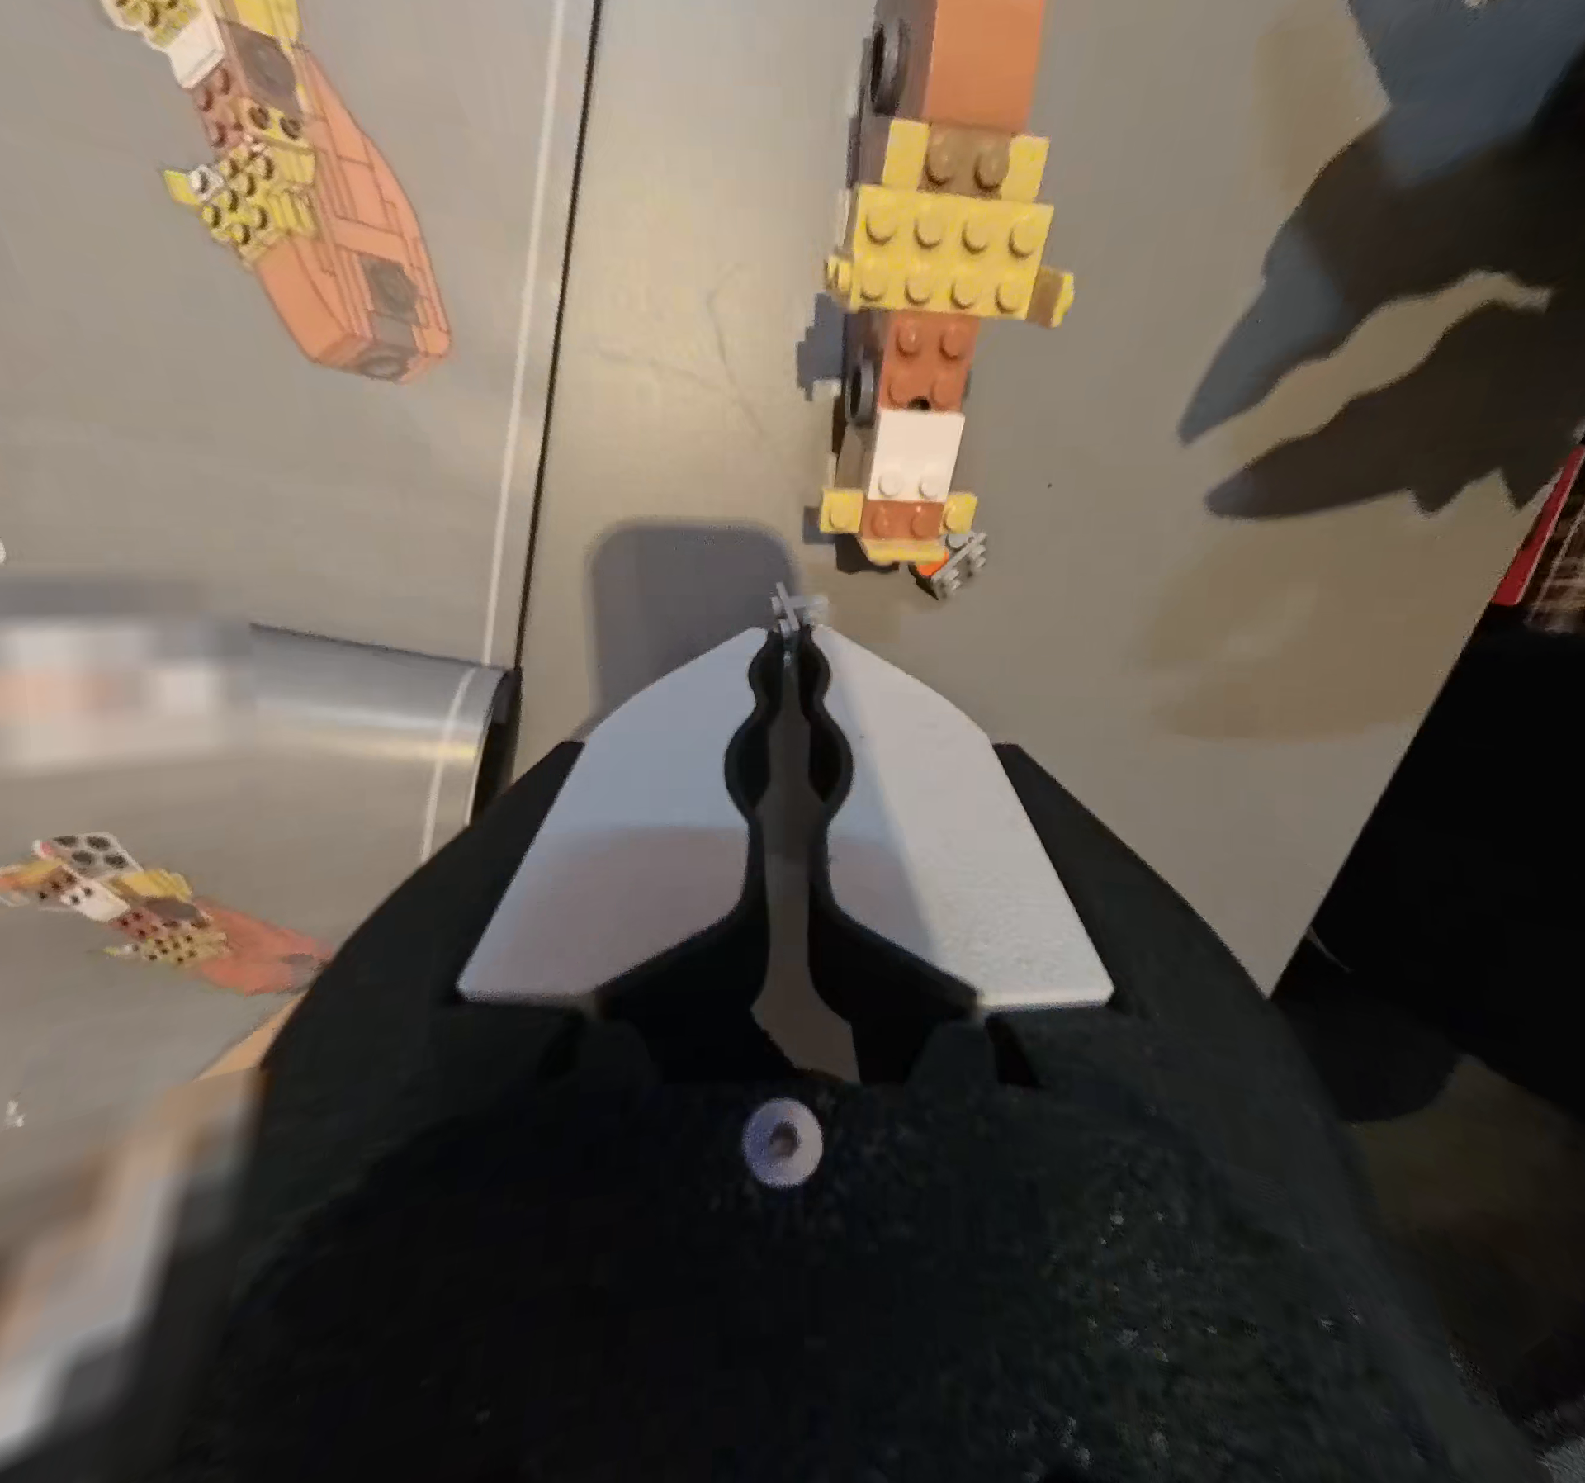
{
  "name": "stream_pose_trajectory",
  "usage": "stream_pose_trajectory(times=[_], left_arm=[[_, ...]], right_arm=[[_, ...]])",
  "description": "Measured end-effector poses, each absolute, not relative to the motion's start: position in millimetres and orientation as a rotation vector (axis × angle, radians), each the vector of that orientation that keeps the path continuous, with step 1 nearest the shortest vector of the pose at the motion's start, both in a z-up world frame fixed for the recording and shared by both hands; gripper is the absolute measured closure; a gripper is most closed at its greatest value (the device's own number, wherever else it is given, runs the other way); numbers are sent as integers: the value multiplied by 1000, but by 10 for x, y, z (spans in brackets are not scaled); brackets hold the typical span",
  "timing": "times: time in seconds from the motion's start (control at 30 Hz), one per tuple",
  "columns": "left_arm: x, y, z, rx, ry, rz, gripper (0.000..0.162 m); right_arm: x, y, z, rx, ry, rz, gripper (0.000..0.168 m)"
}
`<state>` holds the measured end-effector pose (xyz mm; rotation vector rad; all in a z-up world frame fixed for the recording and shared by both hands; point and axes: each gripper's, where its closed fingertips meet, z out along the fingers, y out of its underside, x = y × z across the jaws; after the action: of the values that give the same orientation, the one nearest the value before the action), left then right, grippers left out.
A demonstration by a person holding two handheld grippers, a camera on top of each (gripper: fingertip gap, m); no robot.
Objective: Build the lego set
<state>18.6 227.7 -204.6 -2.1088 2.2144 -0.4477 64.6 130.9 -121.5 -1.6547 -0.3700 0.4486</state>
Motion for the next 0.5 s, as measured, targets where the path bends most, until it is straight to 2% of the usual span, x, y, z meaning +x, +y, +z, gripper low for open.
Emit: stream_pose_trajectory(times=[0.5], left_arm=[[326, 2283, -2069, -2124, 2289, -415, 159]], right_arm=[[778, 1282, -1184, -1600, -384, 456, 156]])
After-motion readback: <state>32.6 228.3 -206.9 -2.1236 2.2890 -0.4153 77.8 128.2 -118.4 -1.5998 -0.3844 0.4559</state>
